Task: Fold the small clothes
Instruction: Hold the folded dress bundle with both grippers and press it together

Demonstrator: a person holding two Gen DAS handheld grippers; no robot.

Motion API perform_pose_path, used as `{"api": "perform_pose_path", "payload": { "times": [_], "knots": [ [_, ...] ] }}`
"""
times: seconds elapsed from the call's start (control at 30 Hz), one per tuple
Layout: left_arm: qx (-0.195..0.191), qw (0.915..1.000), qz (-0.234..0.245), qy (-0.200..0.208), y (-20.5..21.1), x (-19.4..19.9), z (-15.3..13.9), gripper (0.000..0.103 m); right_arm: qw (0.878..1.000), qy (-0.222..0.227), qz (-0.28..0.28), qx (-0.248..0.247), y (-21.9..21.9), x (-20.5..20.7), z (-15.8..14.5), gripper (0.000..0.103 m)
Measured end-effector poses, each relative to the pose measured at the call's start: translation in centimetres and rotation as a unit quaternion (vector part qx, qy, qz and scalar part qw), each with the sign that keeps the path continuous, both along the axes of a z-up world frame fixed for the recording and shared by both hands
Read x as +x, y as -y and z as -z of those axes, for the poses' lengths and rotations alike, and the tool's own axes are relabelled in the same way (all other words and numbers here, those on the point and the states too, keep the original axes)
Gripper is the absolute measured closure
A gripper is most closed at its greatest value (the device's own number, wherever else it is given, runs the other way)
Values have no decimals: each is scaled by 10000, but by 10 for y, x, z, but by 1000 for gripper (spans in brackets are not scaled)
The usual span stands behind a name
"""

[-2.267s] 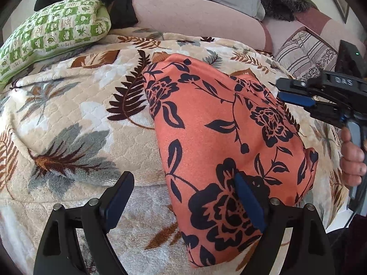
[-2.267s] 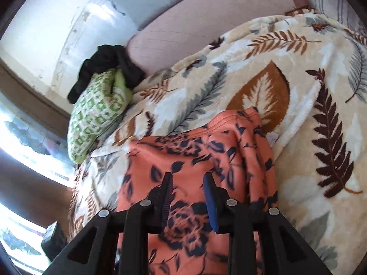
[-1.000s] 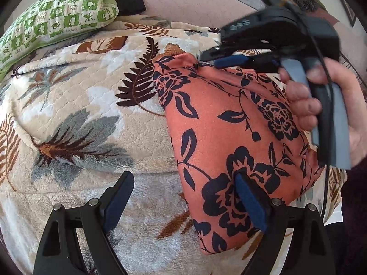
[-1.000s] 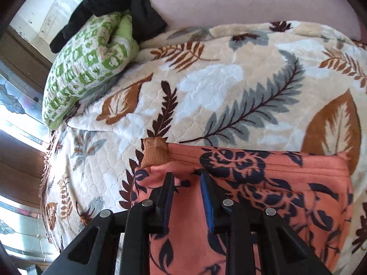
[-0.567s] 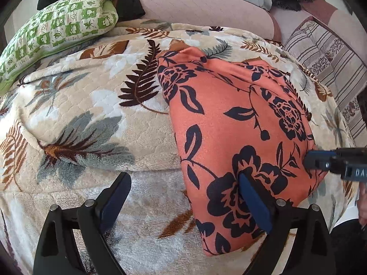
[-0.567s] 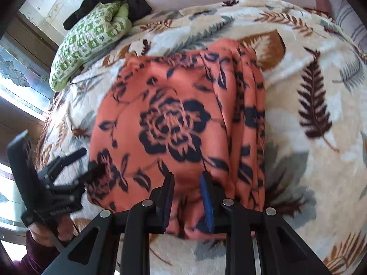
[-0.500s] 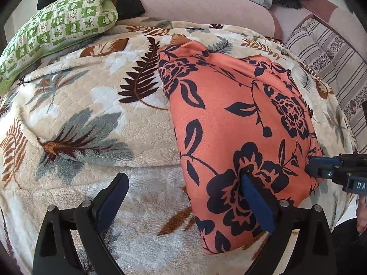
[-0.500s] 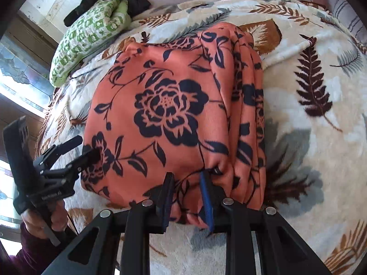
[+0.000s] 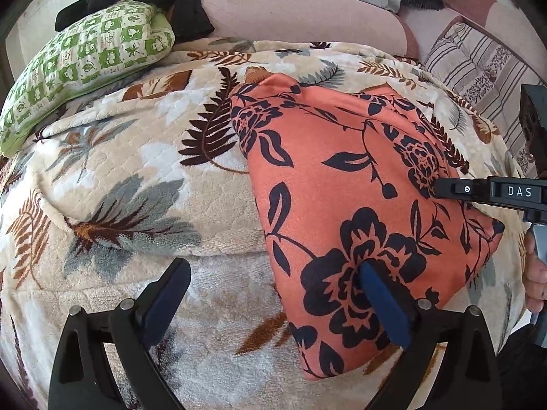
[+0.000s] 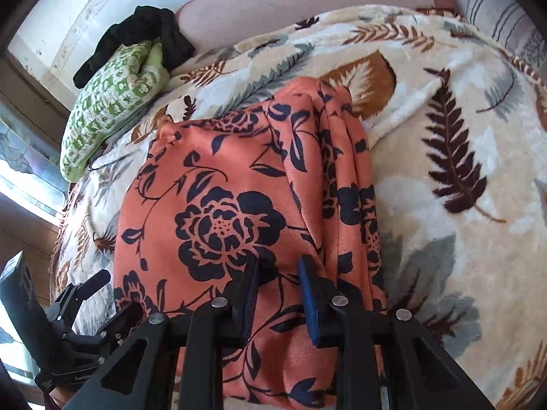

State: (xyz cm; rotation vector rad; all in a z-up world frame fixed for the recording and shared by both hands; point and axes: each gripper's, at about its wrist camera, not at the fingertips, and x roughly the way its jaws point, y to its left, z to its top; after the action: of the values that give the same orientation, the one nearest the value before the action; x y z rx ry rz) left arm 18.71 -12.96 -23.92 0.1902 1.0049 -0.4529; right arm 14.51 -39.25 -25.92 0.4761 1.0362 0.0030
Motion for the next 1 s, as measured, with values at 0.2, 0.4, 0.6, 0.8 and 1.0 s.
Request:
{"api": "perform_pose_path", "payload": {
  "times": [0.2, 0.4, 0.6, 0.8, 1.0],
  "knots": [
    [50, 10000, -5, 54, 2, -1, -1, 3, 9995, 278, 10, -138, -5, 0, -12, 76],
    [95, 9999, -13, 106, 5, -2, 0, 3, 9961, 844, 216, -117, 1, 2, -29, 76],
    [148, 9997, -11, 176, 7, -2, 0, 3, 9990, 371, 257, -5, 3, 30, 0, 75],
    [181, 9996, -26, 210, 9, -3, 0, 3, 9980, 559, 234, -189, -3, 26, -9, 75],
    [229, 9993, -22, 279, 10, -4, 0, 3, 9927, 1196, 151, -46, -10, 22, -29, 75]
  ]
}}
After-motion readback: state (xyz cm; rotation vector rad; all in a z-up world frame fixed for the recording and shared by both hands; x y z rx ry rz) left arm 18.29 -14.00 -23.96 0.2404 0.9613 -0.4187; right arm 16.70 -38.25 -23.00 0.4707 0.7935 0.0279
